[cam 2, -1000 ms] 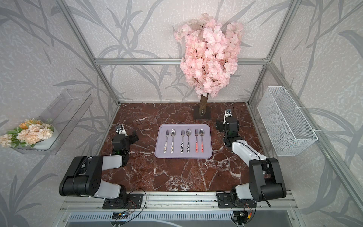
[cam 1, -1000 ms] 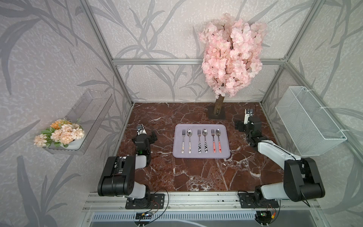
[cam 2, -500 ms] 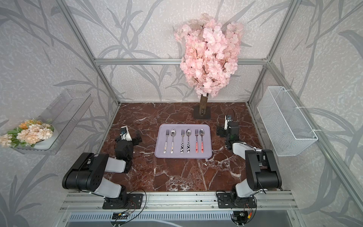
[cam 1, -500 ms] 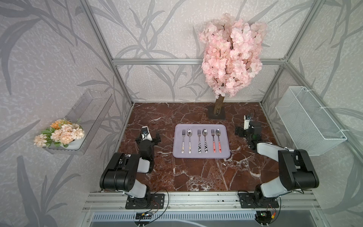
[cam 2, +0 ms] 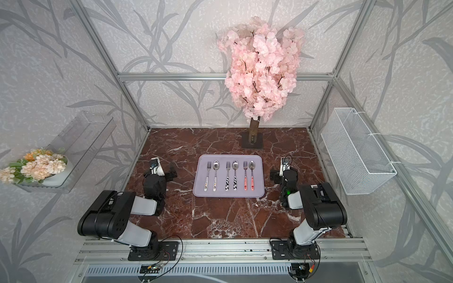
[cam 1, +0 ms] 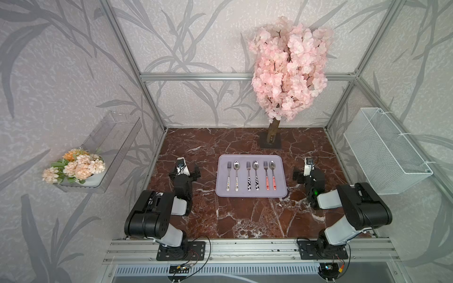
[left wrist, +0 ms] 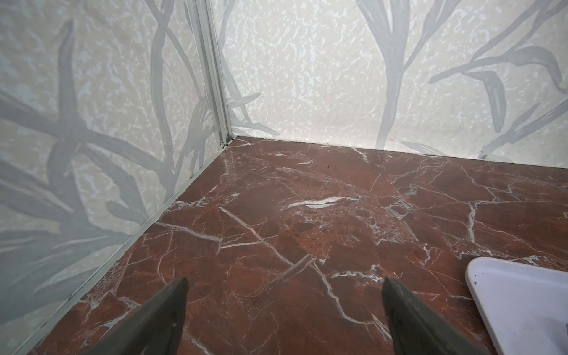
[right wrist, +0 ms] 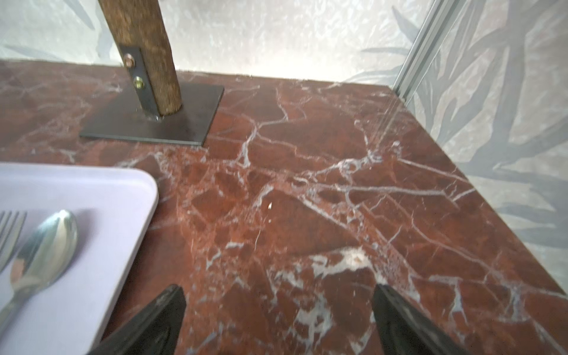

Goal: Set the spoon and fork side by side
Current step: Reset both arms

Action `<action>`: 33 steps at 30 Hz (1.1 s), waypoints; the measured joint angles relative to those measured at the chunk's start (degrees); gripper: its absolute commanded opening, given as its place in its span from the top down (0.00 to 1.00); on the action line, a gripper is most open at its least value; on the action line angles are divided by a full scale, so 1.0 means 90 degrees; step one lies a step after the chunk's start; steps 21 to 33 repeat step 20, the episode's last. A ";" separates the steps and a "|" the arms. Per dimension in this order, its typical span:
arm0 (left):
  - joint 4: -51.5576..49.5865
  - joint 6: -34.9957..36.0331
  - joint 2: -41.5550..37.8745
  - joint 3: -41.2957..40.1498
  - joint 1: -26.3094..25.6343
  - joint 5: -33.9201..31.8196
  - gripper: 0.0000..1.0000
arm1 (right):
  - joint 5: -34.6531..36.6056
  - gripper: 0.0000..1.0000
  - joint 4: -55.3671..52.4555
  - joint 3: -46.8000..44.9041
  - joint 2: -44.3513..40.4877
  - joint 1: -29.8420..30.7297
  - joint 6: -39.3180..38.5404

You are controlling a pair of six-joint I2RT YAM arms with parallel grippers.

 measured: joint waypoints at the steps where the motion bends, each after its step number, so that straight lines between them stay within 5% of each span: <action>1: 0.0000 0.0000 0.0000 0.0000 0.0000 0.0000 0.00 | 0.0000 0.01 0.0036 0.0032 -0.0007 -0.0005 0.0000; 33: 0.0000 0.0000 0.0000 0.0000 0.0000 0.0000 0.00 | -0.0017 0.01 0.0090 0.0032 -0.0022 -0.0012 0.0002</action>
